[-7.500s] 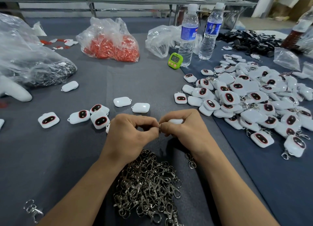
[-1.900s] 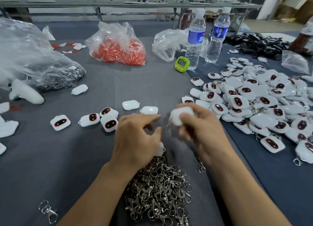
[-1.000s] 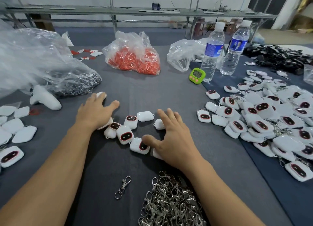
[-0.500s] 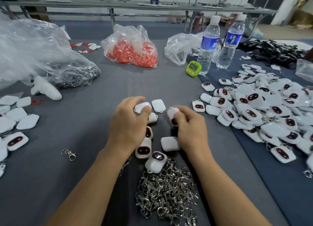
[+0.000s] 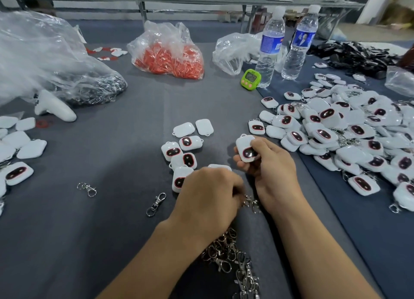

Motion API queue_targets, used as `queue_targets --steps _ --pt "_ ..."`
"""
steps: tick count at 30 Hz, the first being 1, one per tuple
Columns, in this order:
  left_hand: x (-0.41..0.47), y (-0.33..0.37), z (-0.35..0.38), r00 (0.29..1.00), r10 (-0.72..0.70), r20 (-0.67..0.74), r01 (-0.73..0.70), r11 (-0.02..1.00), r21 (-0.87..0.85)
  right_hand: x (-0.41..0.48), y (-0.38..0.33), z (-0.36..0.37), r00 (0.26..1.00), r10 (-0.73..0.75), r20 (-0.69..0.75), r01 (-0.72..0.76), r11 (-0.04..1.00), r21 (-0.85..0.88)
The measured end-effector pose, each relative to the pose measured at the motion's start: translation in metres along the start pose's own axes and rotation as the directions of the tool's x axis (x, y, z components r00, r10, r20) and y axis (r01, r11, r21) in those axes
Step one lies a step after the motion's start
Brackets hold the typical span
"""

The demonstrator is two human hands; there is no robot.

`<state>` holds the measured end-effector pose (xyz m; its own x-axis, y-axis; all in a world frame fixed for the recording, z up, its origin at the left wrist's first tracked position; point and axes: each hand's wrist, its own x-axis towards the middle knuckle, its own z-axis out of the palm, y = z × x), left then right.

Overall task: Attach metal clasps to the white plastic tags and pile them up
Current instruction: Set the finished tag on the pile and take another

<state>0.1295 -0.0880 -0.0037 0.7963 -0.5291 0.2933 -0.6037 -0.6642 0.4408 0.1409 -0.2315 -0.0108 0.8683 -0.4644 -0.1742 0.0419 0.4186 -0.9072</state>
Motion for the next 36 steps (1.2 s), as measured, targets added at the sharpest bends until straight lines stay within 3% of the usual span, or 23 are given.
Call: queue_targets --steps 2,4,8,11,18,25,31,36 --pt "0.008 -0.006 -0.001 0.997 -0.061 -0.046 0.057 0.995 -0.082 -0.001 0.0 -0.001 0.996 0.038 0.077 -0.038 0.999 -0.006" --pt "0.017 -0.011 -0.002 0.987 -0.16 -0.029 0.144 0.94 -0.31 -0.003 0.001 -0.002 0.989 0.047 0.138 -0.038 0.997 -0.072" --pt "0.029 -0.021 -0.007 0.933 -0.359 0.018 0.244 0.598 -0.763 -0.005 0.0 0.001 0.991 0.043 0.128 -0.036 0.998 -0.055" --pt "0.033 -0.031 -0.005 0.884 -0.465 -0.051 0.208 0.488 -0.848 -0.006 0.0 0.003 0.993 0.034 0.115 -0.024 0.996 -0.084" --pt "0.033 -0.035 0.003 0.906 -0.421 -0.045 0.13 0.377 -0.917 -0.012 0.01 0.01 0.967 -0.165 0.194 0.226 0.904 -0.362" --pt "0.03 -0.034 0.002 0.897 -0.434 -0.082 0.088 0.358 -0.93 -0.013 0.006 0.011 0.971 -0.095 0.222 0.166 0.929 -0.331" --pt "0.03 -0.033 0.003 0.875 -0.44 -0.2 0.054 0.5 -0.864 -0.013 0.005 0.013 0.969 0.018 0.248 0.049 0.964 -0.263" --pt "0.028 -0.036 0.002 0.875 -0.411 -0.255 0.046 0.595 -0.803 -0.012 0.005 0.012 0.969 -0.026 0.247 0.09 0.964 -0.251"
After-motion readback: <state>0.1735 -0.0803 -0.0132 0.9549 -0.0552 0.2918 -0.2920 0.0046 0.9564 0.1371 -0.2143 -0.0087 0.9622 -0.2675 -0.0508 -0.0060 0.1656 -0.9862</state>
